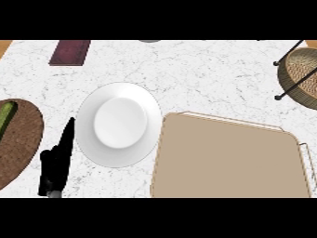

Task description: Pick the cupcake from the tray and place it in the tiered basket

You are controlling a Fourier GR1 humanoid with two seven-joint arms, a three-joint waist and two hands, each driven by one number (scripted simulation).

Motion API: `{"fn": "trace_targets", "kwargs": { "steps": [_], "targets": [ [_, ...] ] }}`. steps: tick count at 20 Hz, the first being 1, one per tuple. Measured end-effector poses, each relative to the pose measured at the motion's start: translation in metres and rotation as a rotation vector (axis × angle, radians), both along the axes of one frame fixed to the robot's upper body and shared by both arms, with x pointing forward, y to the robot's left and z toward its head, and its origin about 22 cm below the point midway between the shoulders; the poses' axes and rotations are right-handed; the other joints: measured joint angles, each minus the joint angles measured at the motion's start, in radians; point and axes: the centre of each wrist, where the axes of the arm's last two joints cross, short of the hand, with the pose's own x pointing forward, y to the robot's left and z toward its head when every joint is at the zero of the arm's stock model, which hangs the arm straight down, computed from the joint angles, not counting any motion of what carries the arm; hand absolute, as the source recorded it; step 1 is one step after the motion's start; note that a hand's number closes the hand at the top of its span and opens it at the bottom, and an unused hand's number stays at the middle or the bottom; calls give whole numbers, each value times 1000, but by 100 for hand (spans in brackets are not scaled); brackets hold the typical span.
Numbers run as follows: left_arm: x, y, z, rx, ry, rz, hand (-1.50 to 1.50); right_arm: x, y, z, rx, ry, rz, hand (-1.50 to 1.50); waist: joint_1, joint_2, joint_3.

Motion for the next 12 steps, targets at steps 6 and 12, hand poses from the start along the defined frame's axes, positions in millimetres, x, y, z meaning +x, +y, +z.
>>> {"fn": "trace_targets", "kwargs": {
  "steps": [6,12],
  "targets": [
    [7,-7,-2,-1,-16,-32,0,22,2,25,11,-14,-33,150,23,3,-1],
    [6,-12,3,4,-8,-38,0,56,11,23,24,3,-56,150,38,7,-1]
  ]
}}
